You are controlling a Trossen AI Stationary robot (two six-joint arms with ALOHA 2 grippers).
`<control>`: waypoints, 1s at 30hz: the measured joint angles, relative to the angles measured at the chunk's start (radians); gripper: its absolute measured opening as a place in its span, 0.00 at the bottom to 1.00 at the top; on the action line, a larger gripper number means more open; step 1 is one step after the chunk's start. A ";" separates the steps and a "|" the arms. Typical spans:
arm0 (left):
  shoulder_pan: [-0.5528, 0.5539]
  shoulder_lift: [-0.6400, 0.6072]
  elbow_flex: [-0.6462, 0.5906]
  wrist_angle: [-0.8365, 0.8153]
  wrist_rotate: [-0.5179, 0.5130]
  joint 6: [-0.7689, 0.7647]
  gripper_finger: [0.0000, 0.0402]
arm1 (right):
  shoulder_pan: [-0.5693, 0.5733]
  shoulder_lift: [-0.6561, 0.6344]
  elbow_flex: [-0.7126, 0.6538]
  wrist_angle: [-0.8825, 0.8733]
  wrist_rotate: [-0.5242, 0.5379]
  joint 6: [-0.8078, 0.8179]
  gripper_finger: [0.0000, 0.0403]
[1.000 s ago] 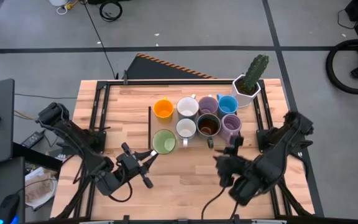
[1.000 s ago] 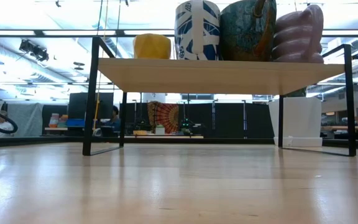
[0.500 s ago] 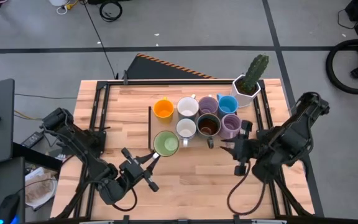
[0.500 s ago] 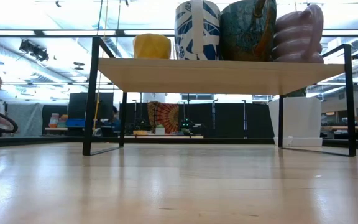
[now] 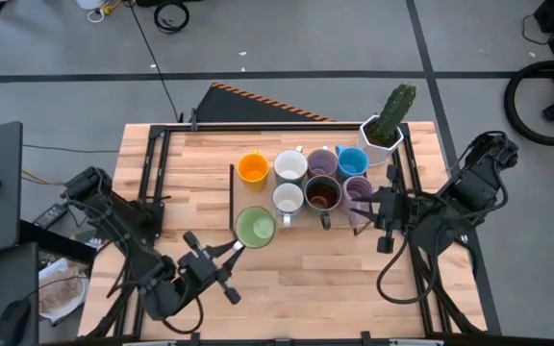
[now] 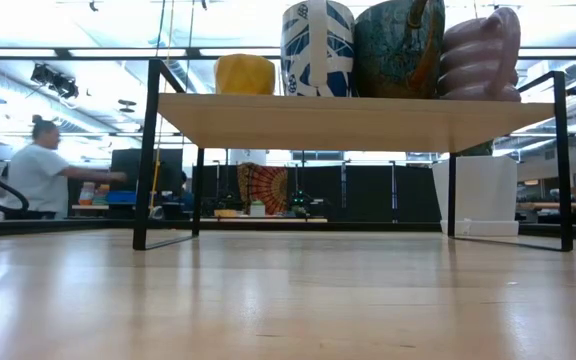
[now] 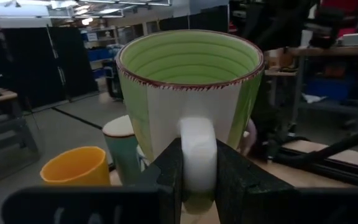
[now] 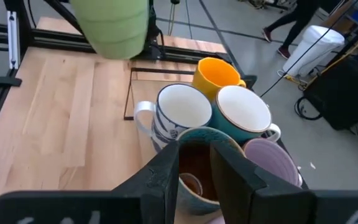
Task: Place coffee mugs
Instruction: Put the green mug on the shelf
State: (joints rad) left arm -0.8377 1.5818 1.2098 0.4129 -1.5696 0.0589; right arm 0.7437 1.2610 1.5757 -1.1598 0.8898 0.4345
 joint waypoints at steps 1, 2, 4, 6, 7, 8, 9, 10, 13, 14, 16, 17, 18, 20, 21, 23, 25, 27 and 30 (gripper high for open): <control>-0.002 0.002 0.000 -0.002 -0.001 -0.016 0.16 | 0.000 0.000 0.000 0.000 0.002 -0.001 0.24; 0.000 0.006 0.000 -0.013 0.000 -0.034 0.16 | 0.000 0.001 0.000 0.000 0.002 -0.003 0.24; 0.004 0.008 -0.004 -0.063 0.002 -0.100 0.16 | 0.000 0.001 -0.006 0.008 -0.001 -0.012 0.25; 0.012 0.008 -0.011 -0.126 -0.002 -0.181 0.16 | 0.000 0.001 -0.018 0.005 -0.001 -0.015 0.25; 0.016 0.008 -0.014 -0.158 -0.001 -0.224 0.16 | 0.000 0.002 -0.023 0.001 -0.001 -0.013 0.24; 0.018 0.008 -0.019 -0.183 -0.001 -0.260 0.16 | 0.000 0.002 -0.028 0.000 -0.002 -0.011 0.24; 0.019 0.008 -0.022 -0.210 0.000 -0.289 0.16 | 0.000 0.002 -0.032 0.000 -0.002 -0.011 0.24; 0.022 0.008 -0.023 -0.235 0.001 -0.315 0.16 | 0.000 0.002 -0.036 0.000 -0.002 -0.011 0.24; 0.032 0.008 -0.023 -0.318 0.001 -0.396 0.16 | 0.000 0.002 -0.045 0.001 -0.002 -0.011 0.24; 0.036 0.008 -0.023 -0.349 0.003 -0.423 0.16 | 0.000 0.002 -0.046 0.001 -0.002 -0.011 0.24; 0.043 0.008 -0.023 -0.403 0.002 -0.474 0.16 | 0.000 0.002 -0.046 0.003 -0.002 -0.011 0.24; 0.048 0.008 -0.023 -0.429 0.003 -0.501 0.16 | 0.000 0.002 -0.046 0.007 -0.002 -0.011 0.24; 0.053 0.008 -0.023 -0.457 0.005 -0.529 0.16 | 0.000 0.002 -0.046 0.008 -0.002 -0.011 0.24; 0.064 0.008 -0.023 -0.514 0.025 -0.584 0.16 | 0.000 0.002 -0.046 0.008 -0.002 -0.011 0.24; 0.071 0.008 -0.023 -0.540 0.046 -0.616 0.16 | 0.000 0.002 -0.046 0.008 -0.002 -0.011 0.24; 0.085 0.008 -0.023 -0.598 0.099 -0.676 0.16 | 0.000 0.002 -0.046 0.008 -0.002 -0.009 0.24; 0.091 0.009 -0.023 -0.653 0.116 -0.718 0.16 | 0.000 0.002 -0.046 0.008 -0.005 -0.008 0.24; 0.090 0.009 -0.023 -0.685 0.088 -0.750 0.16 | 0.000 0.002 -0.046 0.008 -0.006 -0.008 0.24; 0.067 -0.002 -0.023 -0.714 0.057 -0.770 0.16 | 0.000 0.002 -0.046 0.008 -0.006 -0.008 0.24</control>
State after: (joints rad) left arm -0.7709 1.5802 1.1866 -0.3016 -1.5124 -0.7113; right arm 0.7437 1.2625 1.5295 -1.1519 0.8837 0.4267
